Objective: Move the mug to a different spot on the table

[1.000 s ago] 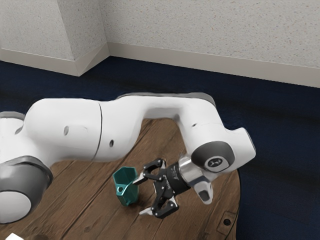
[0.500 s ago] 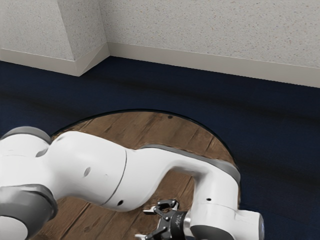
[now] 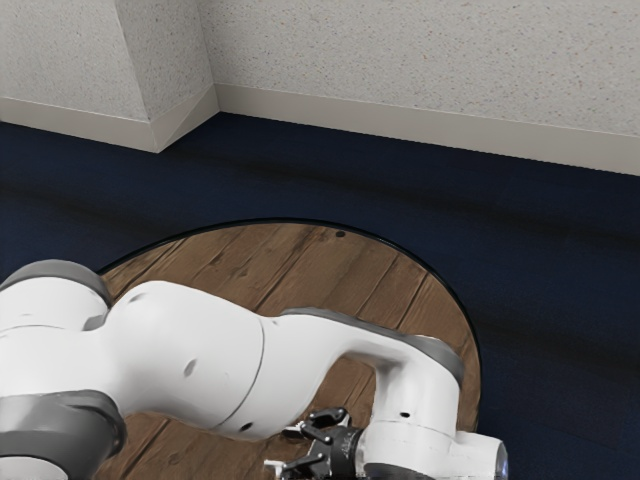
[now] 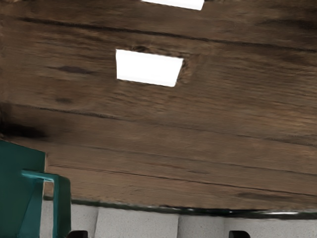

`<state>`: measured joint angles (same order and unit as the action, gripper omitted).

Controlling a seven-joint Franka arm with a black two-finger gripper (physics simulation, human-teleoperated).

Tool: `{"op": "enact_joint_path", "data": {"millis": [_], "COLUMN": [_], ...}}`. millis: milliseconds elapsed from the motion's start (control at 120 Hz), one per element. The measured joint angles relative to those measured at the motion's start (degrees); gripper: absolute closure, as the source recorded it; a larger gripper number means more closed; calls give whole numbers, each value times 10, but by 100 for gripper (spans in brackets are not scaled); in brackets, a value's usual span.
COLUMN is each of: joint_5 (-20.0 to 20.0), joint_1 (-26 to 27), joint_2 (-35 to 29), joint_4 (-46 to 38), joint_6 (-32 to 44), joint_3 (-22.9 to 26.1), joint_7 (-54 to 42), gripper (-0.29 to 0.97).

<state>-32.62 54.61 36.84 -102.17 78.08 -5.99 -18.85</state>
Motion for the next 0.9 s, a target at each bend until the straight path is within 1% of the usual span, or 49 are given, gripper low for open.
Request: {"op": "enact_joint_path", "data": {"millis": [258,417,592,767,900], "joint_5": [1,-27,-38,-63,-72], "joint_1": [8,9,8,9,3], "joint_2": [-26,-26,-27,-27,-26], "joint_4": [-32,-47,-69,-85,-84], "joint_6": [4,20,33,40,43], "joint_3": [-26,-32,-39,-39,-49], "joint_7": [14,21,27,22,14], "gripper": [42,44,45,46,46]}}
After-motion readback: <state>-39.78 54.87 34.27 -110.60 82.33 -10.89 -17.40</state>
